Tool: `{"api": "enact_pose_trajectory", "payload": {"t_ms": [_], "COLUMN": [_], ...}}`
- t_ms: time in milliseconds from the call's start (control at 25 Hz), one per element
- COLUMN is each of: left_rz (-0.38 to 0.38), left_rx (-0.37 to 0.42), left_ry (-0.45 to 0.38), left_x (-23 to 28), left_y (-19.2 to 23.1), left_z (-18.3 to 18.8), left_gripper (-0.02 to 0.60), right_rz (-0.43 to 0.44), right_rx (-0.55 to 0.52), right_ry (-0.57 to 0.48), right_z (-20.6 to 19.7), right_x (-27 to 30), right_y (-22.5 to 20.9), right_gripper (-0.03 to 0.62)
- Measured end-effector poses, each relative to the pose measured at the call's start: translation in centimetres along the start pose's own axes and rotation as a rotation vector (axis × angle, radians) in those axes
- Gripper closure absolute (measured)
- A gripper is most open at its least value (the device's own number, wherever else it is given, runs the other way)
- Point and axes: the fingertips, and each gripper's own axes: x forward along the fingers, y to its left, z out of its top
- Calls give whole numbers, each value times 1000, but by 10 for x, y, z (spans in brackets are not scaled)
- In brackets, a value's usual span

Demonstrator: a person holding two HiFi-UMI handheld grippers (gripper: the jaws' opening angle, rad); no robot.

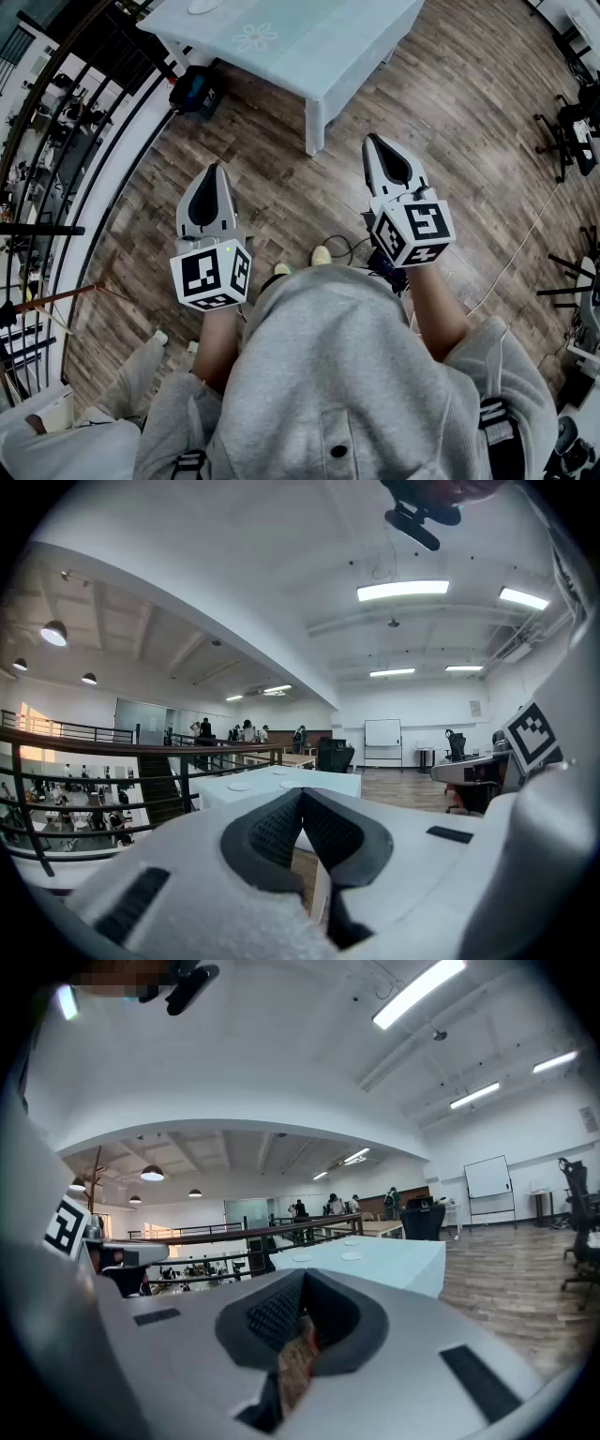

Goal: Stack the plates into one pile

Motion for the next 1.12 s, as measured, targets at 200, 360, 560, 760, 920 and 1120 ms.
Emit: {"api": "enact_pose_trajectory", "payload": {"t_ms": [200, 360, 560, 760, 920, 1120], "left_rz": [18, 33, 63, 74, 69, 35], "left_rx": [15, 5, 11, 13, 10, 7], "left_ry": [2, 12, 3, 2, -3, 1], "left_x": [8, 4, -5, -3, 15, 57], "left_y": [-8, -14, -9, 2, 14, 34], "left_z": [2, 0, 2, -7, -9, -13], "left_gripper": [565, 565, 565, 565, 565, 565], "right_rz": [17, 35, 72, 101, 110, 109], "right_rx": [10, 27, 29, 27, -10, -68], "right_ry": [-11, -8, -14, -25, -36, -28], "right_z": [0, -4, -5, -8, -5, -5], "right_x": [7, 6, 8, 19, 40, 86], "right_y": [-8, -9, 1, 13, 21, 25], "right_gripper": [568, 568, 568, 568, 568, 568]}}
